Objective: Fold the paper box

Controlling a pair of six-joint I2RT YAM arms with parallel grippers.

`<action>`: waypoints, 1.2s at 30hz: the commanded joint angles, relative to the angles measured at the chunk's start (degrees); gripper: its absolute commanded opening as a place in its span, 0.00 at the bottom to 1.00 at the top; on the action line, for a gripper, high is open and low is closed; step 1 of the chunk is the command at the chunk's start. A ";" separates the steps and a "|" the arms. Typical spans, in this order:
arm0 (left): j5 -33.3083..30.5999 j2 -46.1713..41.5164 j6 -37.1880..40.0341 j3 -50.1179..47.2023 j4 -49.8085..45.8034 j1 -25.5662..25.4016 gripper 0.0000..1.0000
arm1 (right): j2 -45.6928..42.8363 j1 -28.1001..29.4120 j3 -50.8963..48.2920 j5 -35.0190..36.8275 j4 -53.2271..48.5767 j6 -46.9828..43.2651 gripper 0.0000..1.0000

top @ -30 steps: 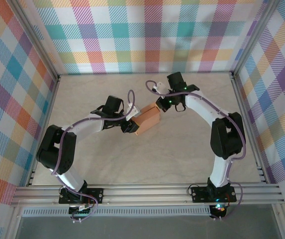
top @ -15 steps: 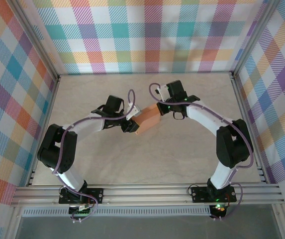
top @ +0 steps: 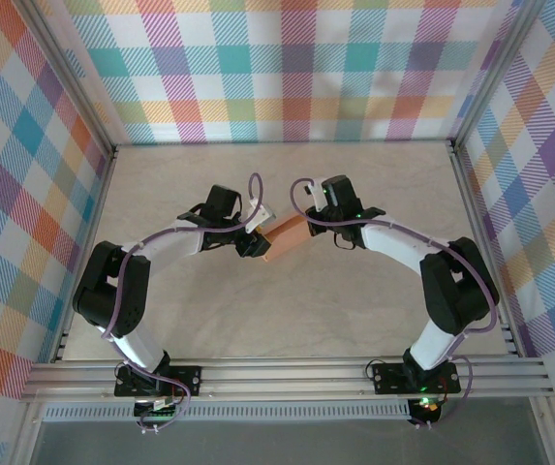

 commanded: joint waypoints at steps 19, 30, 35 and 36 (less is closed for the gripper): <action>-0.81 -1.04 -0.44 -0.62 -1.73 0.27 0.51 | 0.22 0.18 10.93 0.89 -17.99 3.86 0.00; -1.27 -5.45 -4.61 -2.05 1.94 -0.05 0.78 | 1.40 0.17 12.43 1.92 -20.66 3.71 0.00; -2.07 -7.07 -7.20 -2.62 2.64 -0.54 0.84 | 2.26 0.20 13.39 2.00 -21.77 3.99 0.00; -2.54 -7.53 -8.26 -3.14 3.42 -0.54 0.84 | 2.50 0.17 13.63 1.84 -22.14 4.02 0.00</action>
